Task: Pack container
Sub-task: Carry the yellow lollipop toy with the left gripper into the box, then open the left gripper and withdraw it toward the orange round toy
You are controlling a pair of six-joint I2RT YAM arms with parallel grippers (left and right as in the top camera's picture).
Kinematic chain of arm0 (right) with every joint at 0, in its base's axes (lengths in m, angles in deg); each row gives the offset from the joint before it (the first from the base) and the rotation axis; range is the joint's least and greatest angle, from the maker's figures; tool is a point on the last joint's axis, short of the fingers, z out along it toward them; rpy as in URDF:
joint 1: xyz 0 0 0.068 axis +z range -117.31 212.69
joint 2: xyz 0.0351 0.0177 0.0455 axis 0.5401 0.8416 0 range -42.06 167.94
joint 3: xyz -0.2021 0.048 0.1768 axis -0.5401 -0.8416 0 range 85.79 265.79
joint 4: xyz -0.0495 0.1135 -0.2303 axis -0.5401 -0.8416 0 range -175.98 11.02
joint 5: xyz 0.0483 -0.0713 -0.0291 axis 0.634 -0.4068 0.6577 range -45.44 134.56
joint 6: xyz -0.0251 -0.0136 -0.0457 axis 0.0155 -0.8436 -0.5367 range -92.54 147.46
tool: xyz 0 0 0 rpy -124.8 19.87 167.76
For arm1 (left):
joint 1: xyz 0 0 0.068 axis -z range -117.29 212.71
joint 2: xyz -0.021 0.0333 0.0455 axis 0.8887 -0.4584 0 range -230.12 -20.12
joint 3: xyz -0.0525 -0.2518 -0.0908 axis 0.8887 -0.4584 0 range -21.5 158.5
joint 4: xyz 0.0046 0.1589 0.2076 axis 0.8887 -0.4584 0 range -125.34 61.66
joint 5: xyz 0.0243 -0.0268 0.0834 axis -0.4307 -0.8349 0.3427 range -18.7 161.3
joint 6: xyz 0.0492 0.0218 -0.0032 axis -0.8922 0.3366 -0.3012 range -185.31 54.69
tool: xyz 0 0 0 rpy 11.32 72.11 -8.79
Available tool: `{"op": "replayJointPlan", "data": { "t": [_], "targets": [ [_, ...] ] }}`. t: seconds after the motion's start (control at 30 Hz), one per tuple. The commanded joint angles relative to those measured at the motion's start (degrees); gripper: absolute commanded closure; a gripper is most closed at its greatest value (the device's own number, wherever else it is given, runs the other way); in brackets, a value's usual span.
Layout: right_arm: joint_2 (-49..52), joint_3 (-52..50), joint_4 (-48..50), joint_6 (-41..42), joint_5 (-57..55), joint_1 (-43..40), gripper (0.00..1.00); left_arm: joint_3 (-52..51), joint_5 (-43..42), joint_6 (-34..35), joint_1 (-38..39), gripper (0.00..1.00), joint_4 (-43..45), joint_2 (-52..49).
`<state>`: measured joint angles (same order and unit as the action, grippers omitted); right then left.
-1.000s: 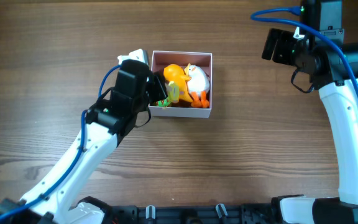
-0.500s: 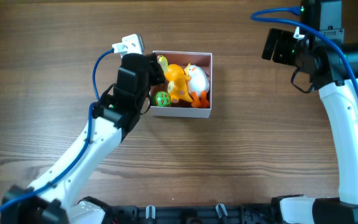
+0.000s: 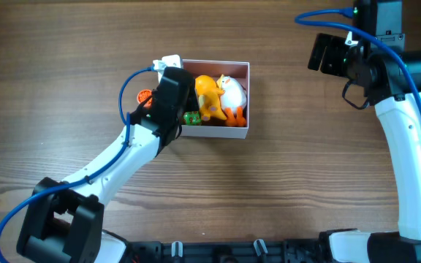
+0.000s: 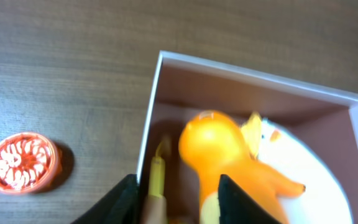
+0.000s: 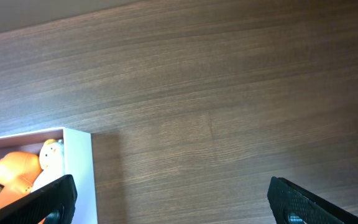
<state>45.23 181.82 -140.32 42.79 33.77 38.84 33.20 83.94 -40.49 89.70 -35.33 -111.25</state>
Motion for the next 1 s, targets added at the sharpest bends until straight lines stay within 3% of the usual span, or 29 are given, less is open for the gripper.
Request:
{"op": "replayJointPlan", "data": {
  "t": [0.0,0.17,0.4,0.5,0.53,0.57,0.6,0.63,0.73,0.8,0.97],
  "targets": [
    [0.3,0.0,0.0,-0.3,-0.8,0.0,0.00,0.2,0.7,-1.8,1.9,0.51,-0.9,0.0],
    [0.3,0.0,0.0,-0.3,-0.8,0.0,0.00,0.2,0.7,-2.8,5.2,0.54,-0.9,2.9],
    [0.4,0.0,0.0,-0.3,-0.8,0.0,0.00,0.2,4.7,-3.4,7.5,0.75,-8.5,9.4],
    [0.4,0.0,0.0,-0.3,-0.8,0.0,0.00,0.2,12.3,-1.7,7.3,0.89,-14.0,9.9],
    [0.3,0.0,0.0,-0.3,-0.8,0.0,0.00,0.2,15.7,0.3,6.8,0.90,-15.9,9.9],
    [0.3,0.0,0.0,-0.3,-0.8,0.0,0.00,0.2,16.9,1.4,6.0,0.88,-17.1,9.9],
    [0.3,0.0,0.0,-0.3,-0.8,0.0,0.00,0.2,16.8,1.4,4.7,0.77,-17.9,9.9],
    [0.4,0.0,0.0,-0.3,-0.8,0.0,0.00,0.2,16.8,2.0,3.1,0.74,-18.3,9.9],
    [0.4,0.0,0.0,-0.3,-0.8,0.0,0.00,0.2,15.0,4.7,-1.7,0.72,-18.1,9.9],
    [0.4,0.0,0.0,-0.3,-0.8,0.0,0.00,0.2,10.8,4.6,-5.5,0.71,-17.0,9.8],
    [0.3,0.0,0.0,-0.3,-0.8,0.0,0.00,0.2,-1.8,3.7,-16.5,0.51,-11.6,9.5]
  ]
}}
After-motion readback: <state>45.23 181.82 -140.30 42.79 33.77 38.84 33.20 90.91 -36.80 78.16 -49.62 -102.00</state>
